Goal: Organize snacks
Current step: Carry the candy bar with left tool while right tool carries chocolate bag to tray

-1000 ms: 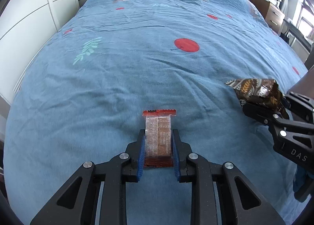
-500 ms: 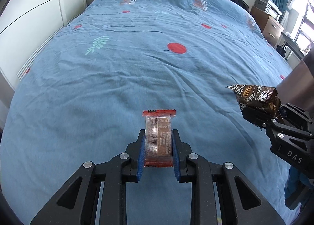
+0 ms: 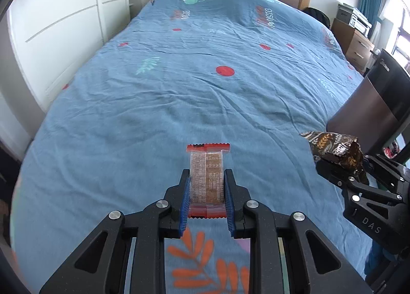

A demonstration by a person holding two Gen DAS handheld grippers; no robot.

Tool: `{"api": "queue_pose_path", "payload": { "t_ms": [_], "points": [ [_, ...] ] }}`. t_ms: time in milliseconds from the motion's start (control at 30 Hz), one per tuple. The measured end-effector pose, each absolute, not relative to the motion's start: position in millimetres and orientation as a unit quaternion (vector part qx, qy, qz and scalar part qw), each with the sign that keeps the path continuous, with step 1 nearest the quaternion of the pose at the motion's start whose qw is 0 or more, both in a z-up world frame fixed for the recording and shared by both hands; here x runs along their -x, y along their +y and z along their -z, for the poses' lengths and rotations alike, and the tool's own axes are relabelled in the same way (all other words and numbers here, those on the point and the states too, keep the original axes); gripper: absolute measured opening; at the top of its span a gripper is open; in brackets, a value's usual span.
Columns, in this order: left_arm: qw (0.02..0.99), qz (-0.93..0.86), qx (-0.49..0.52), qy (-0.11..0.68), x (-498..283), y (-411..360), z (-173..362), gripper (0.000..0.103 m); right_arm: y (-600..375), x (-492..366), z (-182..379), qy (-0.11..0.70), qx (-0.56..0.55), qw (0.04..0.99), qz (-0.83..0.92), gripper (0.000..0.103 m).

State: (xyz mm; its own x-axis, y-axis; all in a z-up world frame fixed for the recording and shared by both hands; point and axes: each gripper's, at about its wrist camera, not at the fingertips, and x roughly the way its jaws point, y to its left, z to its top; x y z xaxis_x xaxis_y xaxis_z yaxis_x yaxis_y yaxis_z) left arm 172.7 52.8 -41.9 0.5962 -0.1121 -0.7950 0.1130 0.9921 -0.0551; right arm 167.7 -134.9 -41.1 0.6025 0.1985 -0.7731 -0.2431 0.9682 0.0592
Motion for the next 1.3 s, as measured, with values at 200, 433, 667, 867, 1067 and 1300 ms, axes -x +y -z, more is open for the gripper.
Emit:
{"api": "queue_pose_path", "payload": {
  "t_ms": [200,433,667,867,1067,1300],
  "points": [
    [0.898,0.042,-0.007,0.438,-143.5,48.5,26.4,0.02,-138.9,-138.1,28.2,0.423,0.025,0.898,-0.121,0.103],
    [0.904,0.034,-0.019,0.426,-115.5,38.3,11.6,0.02,-143.5,-110.4,19.5,0.421,0.022,0.899,-0.117,0.103],
    [0.905,0.037,-0.023,0.423,-87.3,18.9,6.0,0.02,-156.0,-83.0,13.5,0.417,0.019,0.902,-0.111,0.103],
    [0.907,0.047,-0.033,0.417,-66.7,-3.5,-1.5,0.02,-175.5,-63.3,11.4,0.416,0.013,0.904,-0.098,0.103],
    [0.909,0.062,-0.046,0.41,-49.8,-29.0,-9.2,0.02,-198.0,-48.5,11.4,0.416,0.008,0.906,-0.079,0.103],
    [0.907,0.085,-0.062,0.409,-35.4,-61.3,-12.3,0.02,-234.0,-29.0,10.9,0.414,-0.002,0.909,-0.053,0.103]
  ]
}}
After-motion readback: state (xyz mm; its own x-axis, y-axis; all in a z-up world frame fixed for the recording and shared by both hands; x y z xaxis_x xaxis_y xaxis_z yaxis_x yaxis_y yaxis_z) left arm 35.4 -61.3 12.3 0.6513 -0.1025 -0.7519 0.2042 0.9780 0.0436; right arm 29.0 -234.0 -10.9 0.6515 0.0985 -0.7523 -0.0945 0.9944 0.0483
